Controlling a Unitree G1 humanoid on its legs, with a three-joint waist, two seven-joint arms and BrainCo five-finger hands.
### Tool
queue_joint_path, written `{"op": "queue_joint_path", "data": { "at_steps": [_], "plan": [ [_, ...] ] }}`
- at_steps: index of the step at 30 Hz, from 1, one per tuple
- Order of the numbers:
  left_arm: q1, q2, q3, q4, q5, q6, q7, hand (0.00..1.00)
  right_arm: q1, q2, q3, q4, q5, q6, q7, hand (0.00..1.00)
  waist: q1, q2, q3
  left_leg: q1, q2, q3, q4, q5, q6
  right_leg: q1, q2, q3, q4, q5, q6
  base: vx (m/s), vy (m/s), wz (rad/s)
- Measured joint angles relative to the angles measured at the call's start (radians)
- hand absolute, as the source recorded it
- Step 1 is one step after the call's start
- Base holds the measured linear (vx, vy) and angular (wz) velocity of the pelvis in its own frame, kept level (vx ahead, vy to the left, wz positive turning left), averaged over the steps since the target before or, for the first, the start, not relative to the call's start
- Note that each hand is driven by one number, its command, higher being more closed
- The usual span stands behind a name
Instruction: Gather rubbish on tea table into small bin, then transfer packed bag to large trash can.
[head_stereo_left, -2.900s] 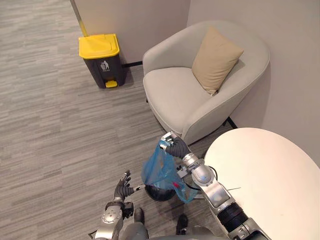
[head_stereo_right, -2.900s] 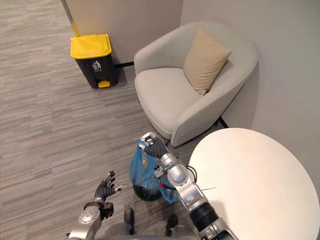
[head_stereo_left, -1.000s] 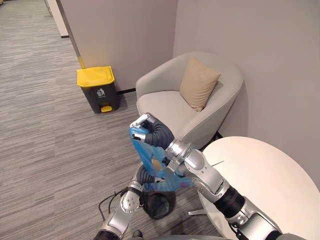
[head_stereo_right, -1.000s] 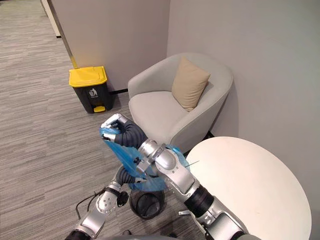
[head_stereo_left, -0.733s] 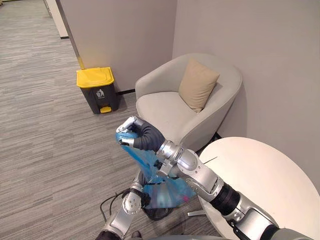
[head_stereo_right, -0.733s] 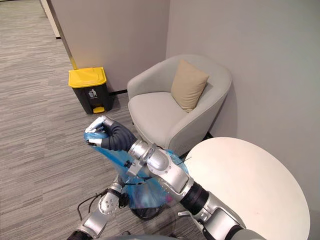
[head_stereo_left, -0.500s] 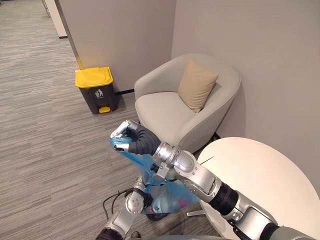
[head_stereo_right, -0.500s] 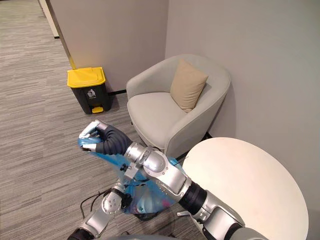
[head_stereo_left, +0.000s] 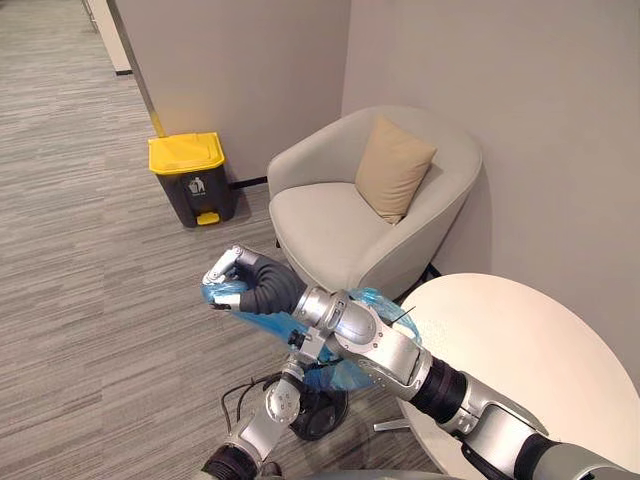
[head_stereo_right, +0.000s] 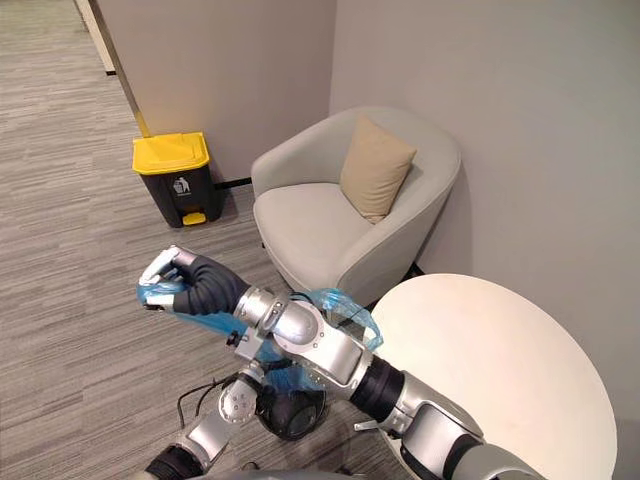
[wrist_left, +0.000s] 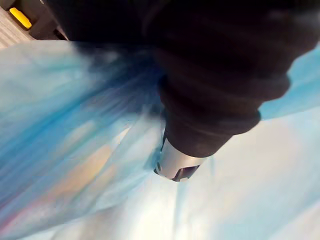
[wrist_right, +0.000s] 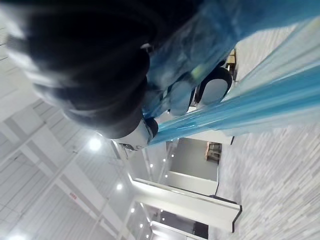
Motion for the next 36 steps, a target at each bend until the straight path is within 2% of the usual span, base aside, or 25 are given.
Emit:
{"op": "queue_joint_path", "data": {
  "at_steps": [3,7,8,14,15,20,22,26,30,36],
  "plan": [
    [0.000,0.000,0.010,0.003,-0.029,0.001,-0.001,1.00,0.006,0.002,-0.004,0.009,-0.023,-0.003,0.005,1.00,-0.009,0.001,0.001,0.000,0.000,0.000,0.000,0.000,0.000,0.000,0.000,0.000,0.000,-0.001,0.001,0.00,0.000,0.00],
    [0.001,-0.012,0.075,0.008,-0.061,0.001,-0.001,1.00,0.064,0.006,-0.018,0.040,-0.119,-0.016,0.022,1.00,-0.015,0.002,0.001,0.000,-0.001,0.000,-0.002,0.000,0.000,-0.001,-0.001,0.000,0.001,-0.002,0.002,0.00,0.000,0.00],
    [0.002,-0.014,0.089,0.011,-0.072,0.001,-0.001,1.00,0.086,0.003,-0.018,0.041,-0.155,-0.017,0.022,0.00,-0.016,0.003,0.002,-0.001,-0.001,0.000,-0.002,0.000,0.000,-0.001,-0.001,0.000,0.001,-0.002,0.002,0.00,0.000,0.00],
    [0.014,-0.020,0.146,0.011,-0.111,0.001,-0.001,1.00,0.156,-0.033,-0.054,0.074,-0.337,-0.034,0.022,0.00,-0.016,0.006,0.004,-0.002,-0.001,-0.001,-0.002,0.000,0.000,-0.002,-0.001,0.000,0.002,-0.003,0.002,0.00,0.000,0.00],
    [0.019,-0.019,0.167,0.011,-0.122,0.001,-0.001,1.00,0.180,-0.050,-0.061,0.073,-0.394,-0.034,0.020,0.00,-0.016,0.006,0.004,-0.002,-0.001,-0.001,-0.002,0.000,0.000,-0.002,-0.001,0.000,0.002,-0.003,0.002,0.00,0.000,0.00],
    [0.036,-0.021,0.204,0.011,-0.138,0.001,0.000,1.00,0.228,-0.065,-0.089,0.073,-0.494,-0.042,0.020,0.00,-0.017,0.007,0.006,-0.002,-0.001,-0.003,-0.002,-0.001,0.000,-0.002,-0.002,-0.001,0.002,-0.005,0.003,0.00,0.000,0.00],
    [0.037,-0.027,0.240,0.012,-0.139,0.001,0.000,1.00,0.244,-0.083,-0.099,0.067,-0.562,-0.062,0.014,0.00,-0.017,0.010,0.009,-0.003,-0.002,-0.005,-0.002,-0.001,0.000,-0.002,-0.002,-0.003,0.002,-0.005,0.003,0.00,0.000,0.00],
    [0.041,-0.027,0.277,0.027,-0.148,0.000,0.000,1.00,0.255,-0.104,-0.113,0.062,-0.629,-0.077,-0.001,0.00,-0.017,0.011,0.010,-0.003,-0.001,-0.007,-0.002,-0.001,0.000,-0.002,-0.002,-0.005,0.003,-0.007,0.003,0.00,0.000,0.00],
    [0.078,-0.021,0.323,0.035,-0.148,0.000,0.000,1.00,0.300,-0.147,-0.214,0.019,-0.683,-0.094,-0.017,0.00,-0.016,0.012,0.018,-0.003,-0.002,-0.009,-0.002,-0.001,0.000,-0.002,-0.003,-0.006,0.005,-0.009,0.004,0.00,0.000,0.00],
    [0.108,-0.004,0.391,0.050,-0.148,0.000,-0.003,1.00,0.377,-0.233,-0.299,-0.007,-0.691,-0.110,-0.032,0.00,-0.016,0.012,0.032,-0.002,-0.002,-0.011,-0.002,-0.001,0.000,-0.008,-0.005,-0.007,0.024,-0.022,0.008,0.00,0.000,0.00]
  ]
}}
